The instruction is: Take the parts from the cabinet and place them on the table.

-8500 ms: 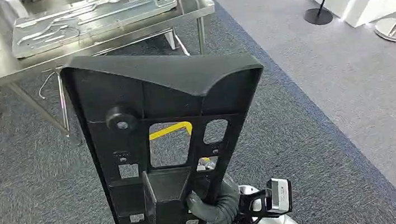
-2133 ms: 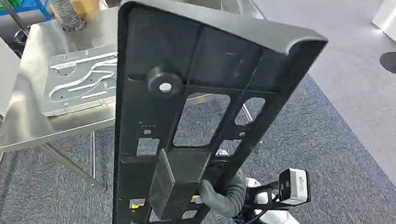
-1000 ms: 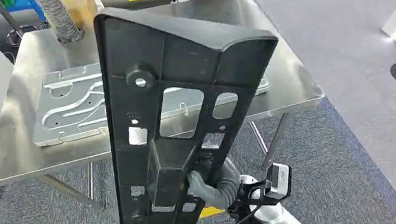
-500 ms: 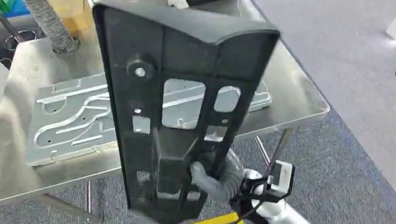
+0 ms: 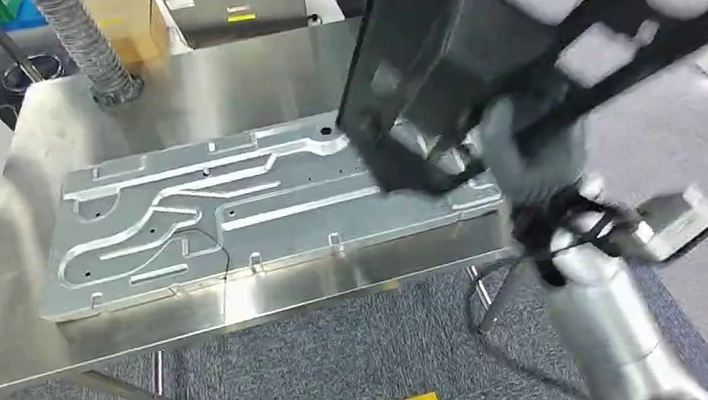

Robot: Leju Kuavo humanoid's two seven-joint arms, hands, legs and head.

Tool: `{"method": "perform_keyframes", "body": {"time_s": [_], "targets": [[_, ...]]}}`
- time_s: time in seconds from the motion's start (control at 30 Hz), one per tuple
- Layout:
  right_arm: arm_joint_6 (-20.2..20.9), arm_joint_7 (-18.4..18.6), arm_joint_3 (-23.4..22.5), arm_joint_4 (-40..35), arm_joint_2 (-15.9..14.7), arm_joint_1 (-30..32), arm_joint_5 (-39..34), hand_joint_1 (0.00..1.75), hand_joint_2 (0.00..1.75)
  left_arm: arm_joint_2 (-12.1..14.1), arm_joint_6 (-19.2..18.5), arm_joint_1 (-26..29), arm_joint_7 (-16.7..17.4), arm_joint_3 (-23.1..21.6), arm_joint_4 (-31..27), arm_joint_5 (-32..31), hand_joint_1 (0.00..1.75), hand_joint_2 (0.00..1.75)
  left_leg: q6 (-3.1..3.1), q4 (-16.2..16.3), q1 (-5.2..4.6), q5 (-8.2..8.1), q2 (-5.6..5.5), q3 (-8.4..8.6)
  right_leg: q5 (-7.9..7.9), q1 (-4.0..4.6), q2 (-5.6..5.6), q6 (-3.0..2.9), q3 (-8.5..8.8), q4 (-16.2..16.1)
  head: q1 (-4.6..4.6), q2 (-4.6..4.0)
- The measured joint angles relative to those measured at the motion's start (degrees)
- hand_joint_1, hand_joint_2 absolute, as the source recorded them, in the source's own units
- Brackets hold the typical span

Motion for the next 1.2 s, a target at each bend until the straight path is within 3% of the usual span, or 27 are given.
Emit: {"method": "perform_keyframes", "body": {"time_s": [0.03, 0.13, 0.17, 0.2, 0.23, 0.3, 0.33, 0.37, 0.47, 0.5, 0.53, 0.63, 0.67, 0.7, 0.73, 0.8, 0.83, 0.87, 0.97, 1.0, 1.03, 1.07, 1.13, 1.17, 1.2], "targets": [[-0.29, 1.73, -1.20, 0.18, -0.66, -2.28, 1.80, 1.75, 1.75, 0.00, -0.02, -0.16, -0.02, 0.07, 0.00, 0.02, 0.00, 0.00, 0.29, -0.19, -0.01, -0.11, -0.03, 0.17, -1.19, -0.02, -0.10, 0.29, -0.93, 2.07, 0.00, 0.00], [-1.14, 7.32, -2.46, 3.29, -2.11, -8.30, 9.85, 1.75, 1.75, -0.15, -0.13, -0.39, -0.24, 0.54, 0.00, 0.28, 0.00, 0.00, 0.75, -0.18, -0.02, -0.46, 0.01, 0.37, -6.63, -0.25, -0.11, 0.94, -8.43, 15.78, 0.00, 0.00], [-1.31, 9.17, -2.42, 5.13, -2.60, -9.64, 13.46, 1.75, 1.75, -0.22, -0.13, -0.43, -0.37, 0.81, 0.00, 0.31, 0.00, 0.00, 0.76, -0.17, -0.01, -0.61, 0.01, 0.56, -6.55, -0.36, -0.13, 1.08, -10.19, 18.34, 0.00, 0.00], [-1.46, 10.20, -2.24, 6.98, -3.08, -10.62, 16.49, 1.75, 1.75, -0.28, -0.15, -0.47, -0.46, 1.09, 0.00, 0.31, 0.00, 0.00, 0.71, -0.17, 0.04, -0.77, -0.05, 0.84, -4.88, -0.53, -0.16, 1.21, -10.45, 17.70, 0.00, 0.00], [-1.55, 11.54, -1.92, 8.73, -3.50, -11.40, 19.40, 1.75, 1.75, -0.37, -0.20, -0.45, -0.52, 1.25, 0.00, 0.26, 0.00, 0.00, 0.65, -0.11, 0.07, -0.96, -0.14, 1.14, -2.32, -0.73, -0.17, 1.28, -9.47, 14.73, 0.00, 0.00], [-1.99, 13.22, -0.76, 12.33, -4.35, -12.81, 24.92, 1.75, 1.75, -0.57, -0.28, -0.49, -0.55, 1.44, 0.00, 0.09, 0.00, 0.00, 0.26, 0.24, 0.15, -1.48, -0.39, 1.63, 4.01, -0.96, -0.25, 1.22, -5.33, 4.13, 0.00, 0.00], [-2.81, 13.67, 0.26, 15.00, -4.78, -13.76, 27.85, 1.75, 1.75, -0.57, -0.37, -0.49, -0.55, 1.55, 0.00, -0.19, 0.00, 0.00, -0.04, 0.38, 0.00, -1.68, -0.49, 1.47, 4.02, -0.90, -0.27, 1.09, -4.11, 1.51, 0.00, 0.00], [-3.85, 14.07, 1.50, 18.03, -4.98, -15.22, 31.05, 1.75, 1.75, -0.57, -0.50, -0.62, -0.63, 1.64, 0.00, -0.57, 0.00, 0.00, -0.32, 0.67, -0.18, -1.68, -0.52, 1.08, 3.87, -0.57, -0.18, 0.72, -4.23, 0.36, 0.00, 0.00], [-6.38, 17.37, 7.82, 30.20, -5.46, -18.96, 46.05, 1.75, 1.75, -0.66, -1.16, -0.79, -0.85, 1.90, 0.00, -2.14, 0.00, 0.00, -1.34, 0.10, -0.03, -1.39, -0.44, 1.25, 4.06, -0.32, 0.00, -0.30, -4.34, 0.47, 0.00, 0.00], [-6.71, 17.81, 9.79, 34.55, -5.51, -19.86, 49.89, 1.75, 1.75, -0.63, -1.18, -0.96, -0.87, 1.99, 0.00, -2.36, 0.00, 0.00, -1.64, 0.35, 0.10, -1.77, -0.44, 1.04, 4.43, -0.75, -0.12, -0.91, -3.96, -0.17, -0.02, 0.00], [-7.04, 18.16, 12.08, 38.48, -5.37, -20.69, 52.88, 1.75, 1.75, -0.66, -1.25, -1.10, -0.96, 2.08, 0.00, -2.78, 0.00, 0.00, -1.90, 1.79, 0.11, -2.72, -0.28, 0.57, 4.50, -0.66, -0.28, -1.15, -3.77, -0.41, -0.02, 0.00], [-6.82, 19.18, 18.42, 49.00, -3.64, -22.74, 59.17, 1.75, 1.75, -0.66, -1.29, -1.31, -1.12, 2.45, 0.00, -3.41, 0.00, 0.00, -2.49, 14.83, 0.15, -8.43, -0.23, -5.92, 4.35, -0.40, -0.36, -1.72, -3.75, -0.37, -0.02, 0.00], [-6.73, 19.49, 20.56, 52.69, -2.48, -23.19, 61.25, 1.75, 1.75, -0.68, -1.29, -1.30, -1.20, 2.54, 0.00, -3.59, 0.00, 0.00, -2.55, 18.09, 0.15, -8.94, -0.22, -7.77, 4.29, -0.27, -0.35, -1.82, -3.67, -0.32, -0.02, 0.00], [-6.73, 19.75, 22.74, 56.18, -1.37, -23.43, 62.73, 1.75, 1.75, -0.70, -1.29, -1.32, -1.29, 2.60, 0.00, -3.76, 0.00, 0.00, -2.49, 18.22, 0.15, -8.03, -0.22, -8.20, 4.19, -0.14, -0.31, -1.95, -3.53, -0.30, -0.02, 0.00], [-6.73, 19.88, 24.34, 58.61, -0.45, -23.55, 63.47, 1.75, 1.75, -0.70, -1.33, -1.35, -1.47, 2.67, 0.00, -3.93, 0.00, 0.00, -2.34, 15.65, 0.15, -6.00, -0.22, -7.25, 4.03, -0.05, -0.29, -1.99, -3.31, -0.27, -0.02, 0.00], [-6.71, 20.06, 27.23, 63.39, 1.77, -24.05, 65.19, 1.75, 1.75, -0.70, -1.44, -1.40, -1.57, 2.95, 0.00, -4.00, 0.00, 0.00, -1.67, 5.03, 0.02, -0.11, -0.22, -2.38, 3.50, 0.12, -0.26, -1.92, -2.67, -0.19, -0.02, 0.00], [-6.73, 20.26, 28.14, 64.92, 2.59, -24.38, 65.81, 1.75, 1.75, -0.70, -1.42, -1.40, -1.55, 2.99, 0.00, -4.07, 0.00, 0.00, -1.22, 1.42, -0.10, 0.78, -0.21, -1.01, 3.29, 0.08, -0.25, -1.83, -2.59, -0.19, 0.00, 0.00], [-6.84, 20.74, 29.56, 67.17, 3.77, -25.03, 66.77, 1.75, 1.75, -0.70, -1.42, -1.51, -1.55, 3.08, 0.00, -4.15, 0.00, 0.00, -1.04, 0.39, -0.45, 0.10, -0.21, -0.16, 3.22, 0.48, -0.15, -1.56, -2.90, -0.01, -0.02, 0.00], [-8.00, 22.05, 32.55, 71.26, 5.82, -25.38, 68.43, 1.75, 1.75, -0.74, -1.31, -1.51, -1.38, 3.48, 0.00, -4.55, 0.00, 0.00, -0.52, 0.18, -0.54, -0.18, -0.29, -0.17, 3.21, 0.33, -0.20, -0.84, -2.81, -0.40, 0.00, 0.00], [-8.53, 22.55, 33.12, 72.13, 6.47, -25.66, 68.89, 1.75, 1.75, -0.81, -1.25, -1.44, -1.33, 3.63, 0.00, -4.59, 0.00, 0.00, -0.23, -0.49, -0.06, 0.01, -0.16, 0.29, 2.92, 0.72, -0.15, -0.45, -2.68, -0.36, -0.02, 0.00], [-9.04, 22.92, 33.59, 73.00, 6.73, -25.95, 69.15, 1.75, 1.75, -0.87, -1.20, -1.48, -1.33, 3.78, 0.00, -4.61, 0.00, 0.00, 0.04, -0.86, 0.08, 0.09, -0.17, 0.66, 2.00, 0.48, -0.21, -0.24, -2.89, 0.68, 0.00, 0.00], [-9.75, 23.10, 34.19, 73.75, 7.09, -26.52, 69.41, 1.75, 1.75, -0.87, -1.20, -1.57, -1.36, 3.91, 0.00, -4.66, 0.00, 0.00, 0.35, -0.94, 0.09, 0.06, 0.04, 0.71, 0.17, 0.39, -0.19, -0.10, -4.37, 3.65, 0.00, 0.00], [-11.28, 23.67, 35.31, 75.17, 7.85, -27.04, 70.18, 1.75, 1.75, -0.92, -1.20, -1.67, -1.38, 4.00, 0.00, -4.77, 0.00, 0.00, 0.47, -0.93, 0.06, -0.04, 0.30, 0.73, -4.04, 0.12, -0.21, 0.22, -9.07, 13.13, 0.00, 0.00], [-12.38, 24.04, 35.74, 75.76, 8.02, -26.97, 70.51, 1.75, 1.75, -0.94, -1.20, -1.71, -1.40, 4.02, 0.00, -4.94, 0.00, 0.00, 0.54, -0.91, 0.07, -0.10, 0.35, 0.74, -5.26, -0.06, -0.21, 0.44, -11.50, 17.74, 0.00, 0.00], [-13.51, 24.30, 36.09, 76.24, 8.27, -26.95, 70.94, 1.75, 1.75, -0.94, -1.27, -1.70, -1.46, 4.02, 0.00, -5.14, 0.00, 0.00, 0.49, -0.86, 0.11, -0.15, 0.34, 0.81, -4.68, -0.35, -0.23, 0.64, -12.38, 18.77, 0.00, 0.00]]}}
